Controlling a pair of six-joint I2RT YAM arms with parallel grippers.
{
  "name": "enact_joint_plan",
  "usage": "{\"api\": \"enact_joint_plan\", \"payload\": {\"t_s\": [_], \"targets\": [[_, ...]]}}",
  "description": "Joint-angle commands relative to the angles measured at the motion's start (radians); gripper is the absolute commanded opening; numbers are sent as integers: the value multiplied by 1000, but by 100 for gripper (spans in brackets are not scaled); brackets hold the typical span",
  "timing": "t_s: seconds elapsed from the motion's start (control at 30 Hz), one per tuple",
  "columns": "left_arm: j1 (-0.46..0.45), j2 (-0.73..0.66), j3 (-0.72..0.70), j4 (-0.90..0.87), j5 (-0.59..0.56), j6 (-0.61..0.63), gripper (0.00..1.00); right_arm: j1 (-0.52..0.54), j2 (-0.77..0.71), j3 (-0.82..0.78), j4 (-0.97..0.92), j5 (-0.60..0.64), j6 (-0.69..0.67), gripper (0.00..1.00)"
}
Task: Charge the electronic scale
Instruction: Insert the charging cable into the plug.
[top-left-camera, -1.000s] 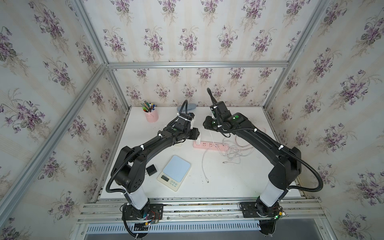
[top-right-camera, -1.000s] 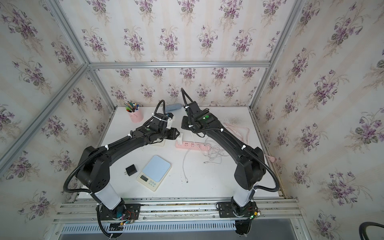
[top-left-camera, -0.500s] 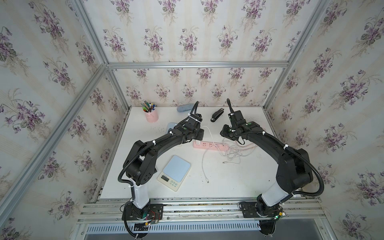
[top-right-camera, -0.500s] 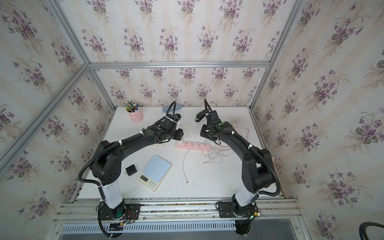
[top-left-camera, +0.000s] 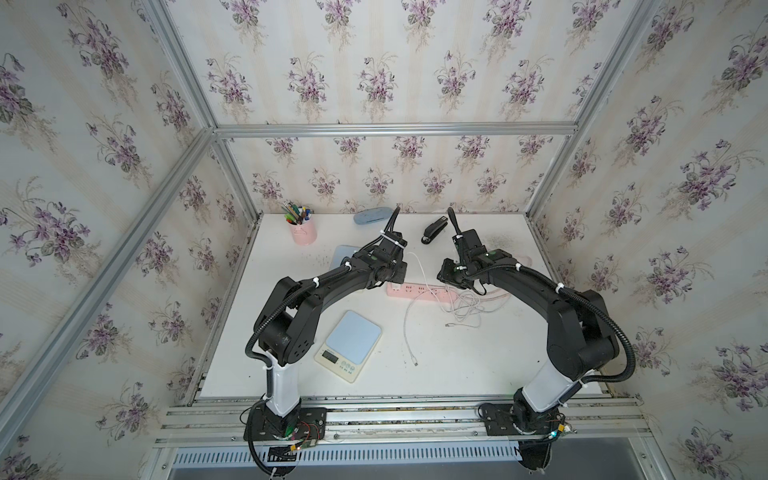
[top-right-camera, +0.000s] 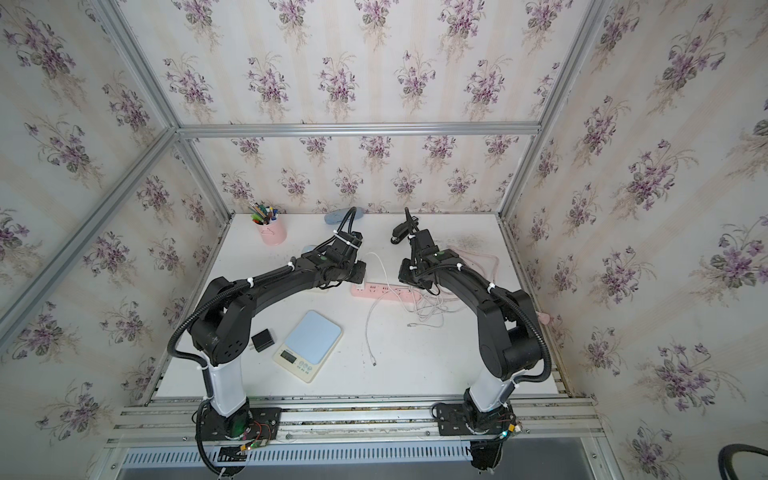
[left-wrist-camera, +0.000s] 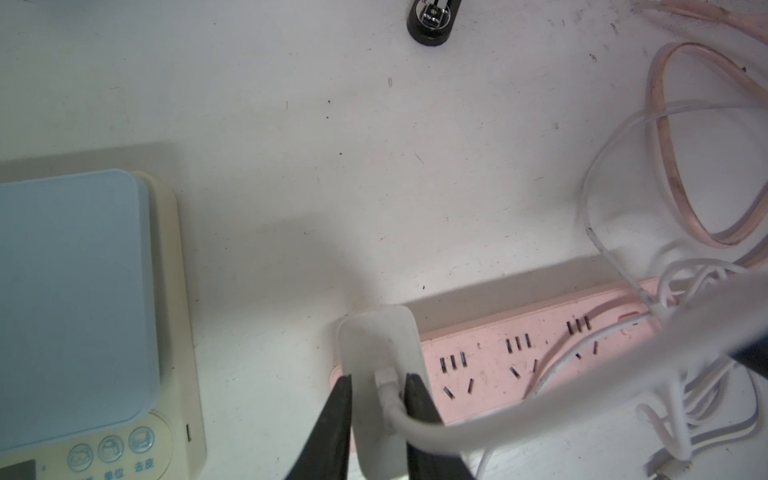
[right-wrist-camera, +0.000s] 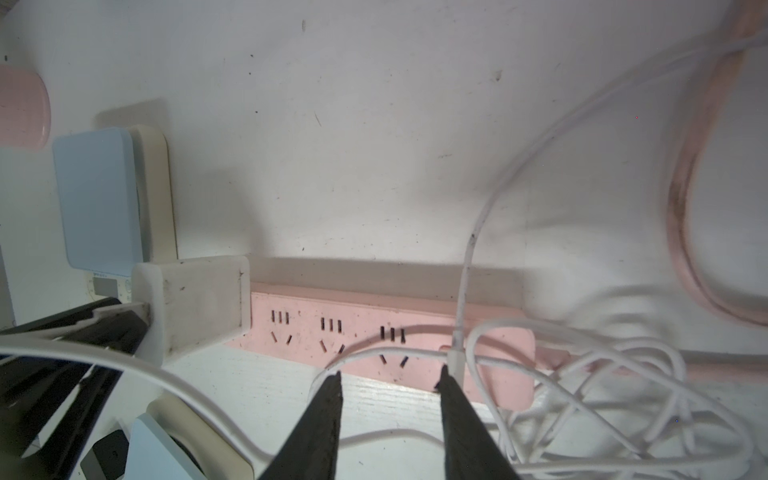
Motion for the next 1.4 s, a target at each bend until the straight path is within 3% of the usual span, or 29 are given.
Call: {"api": "enact_joint_plan", "payload": {"t_s": [0.0, 0.3, 0.77, 1.0, 1.17, 1.37], "targets": [[1, -1, 12, -1, -11, -5, 19, 1, 6, -13, 29, -13, -3, 39], [1, 4, 0, -3, 0, -2, 0, 13, 35, -36, 66, -59, 6, 37], [-35, 24, -55, -30, -79, -24, 0, 69, 86, -32, 102, -55, 9, 35], [-40, -7, -57, -29, -91, -32, 0, 105, -34, -129, 163, -24, -21, 29], [-40, -46, -64, -8, -77, -47, 0, 203, -55, -241, 306, -132, -43, 24], [-37, -68, -90, 14, -60, -58, 0, 254, 107, -175, 443, -220, -37, 21]]}}
